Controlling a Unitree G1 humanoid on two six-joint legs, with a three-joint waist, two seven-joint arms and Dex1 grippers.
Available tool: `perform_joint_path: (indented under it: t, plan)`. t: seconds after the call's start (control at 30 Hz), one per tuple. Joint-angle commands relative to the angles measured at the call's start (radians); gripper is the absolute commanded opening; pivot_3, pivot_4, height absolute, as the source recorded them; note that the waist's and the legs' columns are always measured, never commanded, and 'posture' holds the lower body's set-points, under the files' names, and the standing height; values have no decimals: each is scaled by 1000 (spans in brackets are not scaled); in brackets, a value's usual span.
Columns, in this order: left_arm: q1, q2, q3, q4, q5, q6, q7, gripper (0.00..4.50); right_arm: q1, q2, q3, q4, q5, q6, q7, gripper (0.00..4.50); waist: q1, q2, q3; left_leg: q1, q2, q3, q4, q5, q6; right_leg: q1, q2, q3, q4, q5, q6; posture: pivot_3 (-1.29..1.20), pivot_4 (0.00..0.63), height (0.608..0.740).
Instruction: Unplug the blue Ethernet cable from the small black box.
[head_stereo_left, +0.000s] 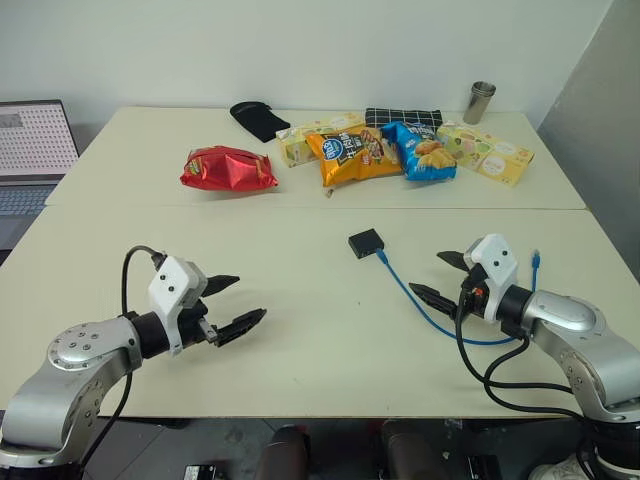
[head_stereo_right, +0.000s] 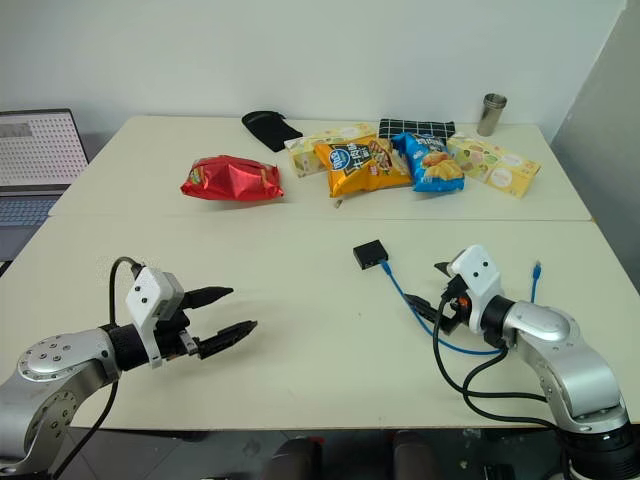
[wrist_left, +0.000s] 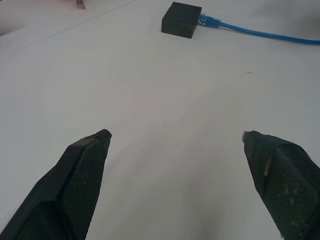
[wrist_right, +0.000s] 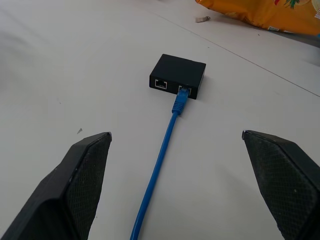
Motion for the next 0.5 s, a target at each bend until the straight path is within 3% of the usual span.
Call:
perform_joint_path:
  t: [0.03, 0.5]
  plan:
    - [-16, -7, 25, -23, -14, -35, -6, 4490, -5, -1, -25, -29, 13, -6, -8, 4437, 0, 0, 0, 0, 0, 0, 0, 0, 0, 0, 0, 0, 0, 0, 0, 0, 150, 740]
    - [-39, -7, -34, -22, -2, -31, -15, 4490, -11, 67, 49, 7, -46, -20, -82, 4437, 0, 0, 0, 0, 0, 0, 0, 0, 0, 0, 0, 0, 0, 0, 0, 0, 150, 740]
